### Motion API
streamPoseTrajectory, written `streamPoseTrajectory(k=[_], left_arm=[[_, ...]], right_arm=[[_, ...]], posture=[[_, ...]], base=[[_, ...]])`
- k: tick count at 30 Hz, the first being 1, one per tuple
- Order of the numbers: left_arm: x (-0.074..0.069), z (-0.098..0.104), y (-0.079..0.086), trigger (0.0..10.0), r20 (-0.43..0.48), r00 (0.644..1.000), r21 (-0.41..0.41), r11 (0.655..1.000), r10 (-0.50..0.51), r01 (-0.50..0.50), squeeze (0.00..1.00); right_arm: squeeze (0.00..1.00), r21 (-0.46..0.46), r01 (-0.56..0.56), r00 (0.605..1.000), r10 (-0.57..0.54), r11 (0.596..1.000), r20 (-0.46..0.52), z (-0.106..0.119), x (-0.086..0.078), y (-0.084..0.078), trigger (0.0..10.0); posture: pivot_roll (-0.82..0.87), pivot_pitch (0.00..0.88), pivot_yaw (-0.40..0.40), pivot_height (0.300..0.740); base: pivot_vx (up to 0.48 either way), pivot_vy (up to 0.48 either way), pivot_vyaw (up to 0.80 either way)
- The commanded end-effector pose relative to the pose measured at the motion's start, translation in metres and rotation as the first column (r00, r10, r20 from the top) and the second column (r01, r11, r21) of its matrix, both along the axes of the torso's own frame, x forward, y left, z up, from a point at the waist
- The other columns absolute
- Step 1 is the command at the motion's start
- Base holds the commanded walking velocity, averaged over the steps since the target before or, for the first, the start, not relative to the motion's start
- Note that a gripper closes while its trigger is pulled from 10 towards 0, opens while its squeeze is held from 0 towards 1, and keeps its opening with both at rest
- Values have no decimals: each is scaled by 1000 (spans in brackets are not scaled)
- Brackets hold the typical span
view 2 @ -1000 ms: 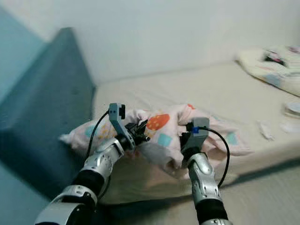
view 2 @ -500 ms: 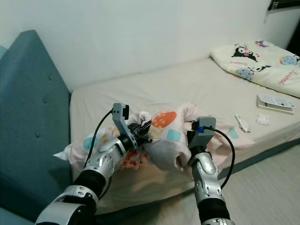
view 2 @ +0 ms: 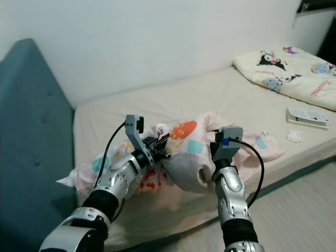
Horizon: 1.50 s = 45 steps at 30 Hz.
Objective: Clean up the room
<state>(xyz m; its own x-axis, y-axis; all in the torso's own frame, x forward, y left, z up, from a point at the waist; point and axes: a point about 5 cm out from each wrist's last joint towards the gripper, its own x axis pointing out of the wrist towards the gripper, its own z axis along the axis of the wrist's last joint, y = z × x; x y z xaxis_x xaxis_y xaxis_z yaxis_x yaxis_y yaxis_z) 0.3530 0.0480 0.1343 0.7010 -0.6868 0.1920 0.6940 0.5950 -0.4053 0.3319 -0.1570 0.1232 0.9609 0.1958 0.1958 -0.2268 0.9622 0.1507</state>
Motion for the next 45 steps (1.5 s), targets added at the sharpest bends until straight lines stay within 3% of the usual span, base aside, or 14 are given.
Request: streamPoseTrajectory(k=[1,7,9,12,14,21,27,33,35,37,39,42,45], left_arm=[[-8,31,-44,10000,127,980,-75,983,-155,165,0],[-3,44,-44,10000,157,979,-100,984,-131,148,0],[2,49,-37,10000,165,981,-110,987,-99,118,0],[3,49,-36,10000,165,982,-110,987,-96,115,0],[4,48,-33,10000,158,983,-104,989,-88,106,0],[1,40,-32,10000,140,985,-64,992,-99,109,0],[-2,46,-35,10000,198,967,-77,981,-162,181,0],[2,60,-42,10000,244,948,-46,974,-203,221,0],[4,70,-50,10000,280,926,-36,961,-252,273,0],[4,70,-50,10000,280,926,-36,961,-252,273,0],[6,89,-63,10000,324,897,-12,946,-302,323,0],[7,104,-71,10000,356,880,8,943,-314,333,0],[8,115,-76,10000,377,871,39,945,-316,326,0]], right_arm=[[0,-26,-68,997,69,997,36,8,2,19,10000],[0,-91,-91,993,97,992,66,14,1,21,10000],[0,-151,-117,990,127,982,63,13,-1,26,10000],[0,-152,-118,990,129,981,63,13,-1,26,10000],[0,-102,-134,988,140,986,63,13,-2,27,10000],[0,-137,-50,998,53,989,23,8,3,18,10000],[0,-182,76,997,-70,980,38,12,5,-2,10000],[0,-284,239,971,-228,929,70,20,8,-30,10000],[0,-329,316,949,-295,890,113,31,10,-46,10000],[0,-329,316,949,-295,890,113,31,10,-46,10000],[0,-371,383,924,-343,846,170,49,16,-60,10000],[0,-400,413,910,-360,818,204,59,20,-64,10000],[0,-396,422,906,-367,815,211,63,22,-63,10000]], posture=[[-177,43,74,740],[-176,46,74,740],[-177,49,76,740],[-177,49,76,740],[-176,51,74,740],[-177,51,75,740],[-179,55,79,740],[-188,75,87,740],[-198,103,96,740],[-198,103,96,740],[-216,135,103,740],[-223,159,111,740],[-234,168,121,740]], base=[[420,0,0],[422,0,345],[418,0,800],[420,0,800],[416,0,800],[0,0,0],[0,0,0],[0,0,0],[0,0,0],[0,0,0],[0,0,0],[0,0,0],[0,0,0]])
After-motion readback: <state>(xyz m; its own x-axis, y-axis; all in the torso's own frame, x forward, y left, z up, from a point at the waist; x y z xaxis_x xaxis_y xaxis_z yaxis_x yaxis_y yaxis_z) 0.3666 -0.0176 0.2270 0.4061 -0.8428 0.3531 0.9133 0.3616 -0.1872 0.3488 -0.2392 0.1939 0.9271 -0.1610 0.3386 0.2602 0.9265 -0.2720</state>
